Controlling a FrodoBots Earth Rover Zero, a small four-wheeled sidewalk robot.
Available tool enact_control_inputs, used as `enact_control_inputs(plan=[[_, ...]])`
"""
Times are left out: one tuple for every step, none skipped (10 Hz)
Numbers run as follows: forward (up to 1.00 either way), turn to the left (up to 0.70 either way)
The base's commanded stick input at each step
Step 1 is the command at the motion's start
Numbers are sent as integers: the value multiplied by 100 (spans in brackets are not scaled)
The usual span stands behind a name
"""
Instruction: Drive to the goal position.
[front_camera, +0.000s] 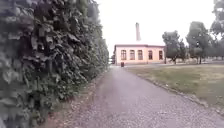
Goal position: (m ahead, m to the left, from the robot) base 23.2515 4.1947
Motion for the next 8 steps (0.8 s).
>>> enact_control_inputs(plan=[[85,1],[85,-22],[85,-33],[85,-33],[85,-33],[85,-33],[85,-33],[85,1]])
